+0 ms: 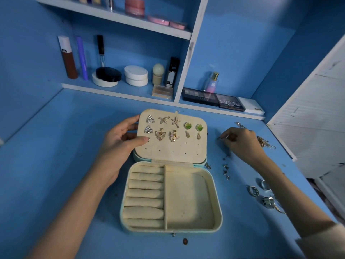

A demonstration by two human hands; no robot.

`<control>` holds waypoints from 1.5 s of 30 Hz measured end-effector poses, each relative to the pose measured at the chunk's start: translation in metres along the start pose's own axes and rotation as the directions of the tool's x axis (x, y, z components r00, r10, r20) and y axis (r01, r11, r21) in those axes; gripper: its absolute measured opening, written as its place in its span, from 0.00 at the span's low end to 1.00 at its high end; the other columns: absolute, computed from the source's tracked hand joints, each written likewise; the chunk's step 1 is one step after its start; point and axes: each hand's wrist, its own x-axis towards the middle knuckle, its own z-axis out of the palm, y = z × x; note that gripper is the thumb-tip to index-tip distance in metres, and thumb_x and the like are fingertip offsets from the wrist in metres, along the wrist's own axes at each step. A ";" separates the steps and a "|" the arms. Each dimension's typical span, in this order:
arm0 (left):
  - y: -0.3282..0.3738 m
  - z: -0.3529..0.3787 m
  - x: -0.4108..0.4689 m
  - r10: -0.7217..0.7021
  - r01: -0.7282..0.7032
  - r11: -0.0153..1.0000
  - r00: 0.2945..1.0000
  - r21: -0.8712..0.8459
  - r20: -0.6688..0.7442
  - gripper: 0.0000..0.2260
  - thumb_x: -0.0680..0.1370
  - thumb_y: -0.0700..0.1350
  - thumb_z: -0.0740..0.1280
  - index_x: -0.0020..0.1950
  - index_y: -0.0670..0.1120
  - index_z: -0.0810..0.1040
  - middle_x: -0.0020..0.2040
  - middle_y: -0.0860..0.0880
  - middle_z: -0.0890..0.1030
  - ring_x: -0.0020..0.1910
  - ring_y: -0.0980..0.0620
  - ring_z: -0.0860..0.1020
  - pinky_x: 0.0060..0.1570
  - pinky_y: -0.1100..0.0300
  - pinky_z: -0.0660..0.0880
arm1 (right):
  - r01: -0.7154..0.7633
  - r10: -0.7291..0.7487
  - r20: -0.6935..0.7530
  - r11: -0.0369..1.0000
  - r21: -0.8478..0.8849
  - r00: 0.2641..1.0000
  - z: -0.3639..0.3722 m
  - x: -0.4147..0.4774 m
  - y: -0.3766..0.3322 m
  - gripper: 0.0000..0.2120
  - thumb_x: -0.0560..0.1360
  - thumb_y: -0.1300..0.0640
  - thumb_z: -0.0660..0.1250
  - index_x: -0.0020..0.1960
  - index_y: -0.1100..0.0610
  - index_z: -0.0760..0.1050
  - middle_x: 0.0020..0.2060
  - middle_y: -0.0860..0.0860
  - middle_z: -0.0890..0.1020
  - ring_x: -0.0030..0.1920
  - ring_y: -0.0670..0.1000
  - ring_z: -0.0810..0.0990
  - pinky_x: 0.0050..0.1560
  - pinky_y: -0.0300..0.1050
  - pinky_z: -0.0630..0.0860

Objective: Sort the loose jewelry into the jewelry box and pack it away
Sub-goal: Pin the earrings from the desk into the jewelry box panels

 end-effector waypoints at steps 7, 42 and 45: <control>0.000 -0.001 0.000 -0.008 0.008 1.000 1.000 -0.002 0.002 0.23 0.71 0.29 0.68 0.59 0.53 0.78 0.48 0.52 0.82 0.43 0.60 0.80 0.39 0.70 0.75 | -0.047 0.047 0.017 0.999 -0.008 0.999 0.001 0.003 0.001 0.05 0.74 0.58 0.69 0.47 0.59 0.81 0.41 0.54 0.81 0.41 0.49 0.75 0.38 0.32 0.68; 0.004 -0.011 -0.024 0.364 -0.374 0.850 0.926 0.371 0.098 0.26 0.72 0.38 0.73 0.53 0.70 0.70 0.44 0.58 0.80 0.44 0.57 0.80 0.47 0.66 0.76 | 0.054 -0.058 0.018 0.980 0.191 0.998 -0.020 -0.001 -0.025 0.08 0.76 0.61 0.65 0.39 0.52 0.76 0.37 0.48 0.81 0.40 0.50 0.77 0.43 0.40 0.72; 0.004 -0.013 -0.034 0.444 -0.452 0.808 0.889 0.377 0.115 0.22 0.71 0.46 0.74 0.52 0.70 0.69 0.47 0.60 0.81 0.46 0.59 0.81 0.49 0.67 0.76 | 0.089 -0.126 0.073 0.919 0.384 0.989 -0.035 0.000 -0.053 0.08 0.76 0.61 0.65 0.40 0.52 0.76 0.36 0.48 0.79 0.35 0.42 0.75 0.38 0.33 0.72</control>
